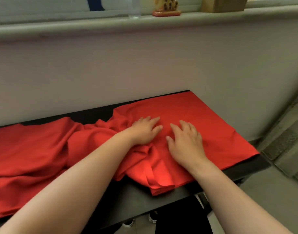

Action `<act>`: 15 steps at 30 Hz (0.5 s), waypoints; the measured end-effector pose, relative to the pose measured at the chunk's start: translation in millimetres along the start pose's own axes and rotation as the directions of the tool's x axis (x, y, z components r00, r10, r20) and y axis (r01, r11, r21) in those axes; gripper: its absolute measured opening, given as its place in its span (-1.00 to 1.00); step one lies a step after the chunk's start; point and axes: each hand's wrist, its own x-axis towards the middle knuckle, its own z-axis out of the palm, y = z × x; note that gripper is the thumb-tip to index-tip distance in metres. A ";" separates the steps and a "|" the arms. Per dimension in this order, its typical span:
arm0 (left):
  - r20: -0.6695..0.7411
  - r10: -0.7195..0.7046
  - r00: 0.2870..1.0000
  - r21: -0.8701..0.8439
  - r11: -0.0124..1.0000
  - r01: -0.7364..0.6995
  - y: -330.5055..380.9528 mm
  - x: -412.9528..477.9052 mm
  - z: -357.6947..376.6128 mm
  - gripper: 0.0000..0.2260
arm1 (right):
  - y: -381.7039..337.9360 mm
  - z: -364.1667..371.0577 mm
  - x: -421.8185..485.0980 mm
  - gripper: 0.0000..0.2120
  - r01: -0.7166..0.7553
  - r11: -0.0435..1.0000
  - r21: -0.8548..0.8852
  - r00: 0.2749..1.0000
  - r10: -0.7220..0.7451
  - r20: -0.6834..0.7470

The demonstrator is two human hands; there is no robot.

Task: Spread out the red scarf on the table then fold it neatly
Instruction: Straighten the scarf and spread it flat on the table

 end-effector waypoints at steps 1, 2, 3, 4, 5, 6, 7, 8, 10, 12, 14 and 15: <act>0.044 -0.064 0.997 0.076 0.995 0.061 -3.3 -2.0 7.2 -0.48 | 7.3 0.6 0.6 -0.46 -0.026 0.999 -0.021 0.997 0.027 0.070; 0.058 -0.108 0.992 0.130 0.986 0.100 -6.2 -4.3 12.5 -0.46 | 12.0 3.1 0.6 -0.41 -0.028 0.999 -0.040 0.990 0.033 0.140; 0.049 -0.129 0.990 0.155 0.980 0.120 -8.6 -7.6 14.6 -0.46 | 13.1 6.2 0.5 -0.39 -0.013 0.998 -0.058 0.982 0.024 0.188; 0.037 -0.137 0.990 0.159 0.979 0.130 -10.9 -11.4 14.9 -0.45 | 11.7 9.5 0.1 -0.38 0.009 0.998 -0.068 0.977 0.005 0.211; 0.027 -0.145 0.989 0.153 0.978 0.139 -13.5 -16.4 13.7 -0.45 | 8.0 12.4 -0.1 -0.37 0.033 0.997 -0.071 0.975 -0.017 0.222; 0.024 -0.157 0.987 0.148 0.977 0.152 -18.6 -19.8 12.9 -0.45 | 3.2 14.6 -0.8 -0.37 0.054 0.996 -0.070 0.973 -0.036 0.228; 0.023 -0.175 0.984 0.144 0.975 0.170 -24.1 -24.4 11.1 -0.45 | -2.6 16.4 -2.0 -0.36 0.070 0.995 -0.068 0.971 -0.053 0.235; 0.025 -0.198 0.980 0.141 0.971 0.193 -30.9 -29.1 9.4 -0.45 | -8.9 18.4 -2.8 -0.36 0.086 0.994 -0.066 0.968 -0.068 0.240; 0.024 -0.229 0.973 0.143 0.964 0.223 -41.7 -38.3 7.9 -0.45 | -19.7 21.5 -5.5 -0.35 0.108 0.992 -0.067 0.965 -0.089 0.245; 0.026 -0.251 0.968 0.146 0.958 0.245 -50.7 -47.0 6.6 -0.45 | -30.7 24.9 -7.9 -0.35 0.121 0.991 -0.060 0.963 -0.103 0.248; 0.041 -0.273 0.961 0.135 0.955 0.266 -57.8 -53.9 4.5 -0.46 | -40.2 27.6 -11.8 -0.34 0.133 0.990 -0.050 0.961 -0.116 0.253; 0.054 -0.286 0.957 0.129 0.952 0.277 -60.7 -57.6 3.3 -0.46 | -44.6 28.7 -14.5 -0.34 0.142 0.989 -0.043 0.958 -0.127 0.256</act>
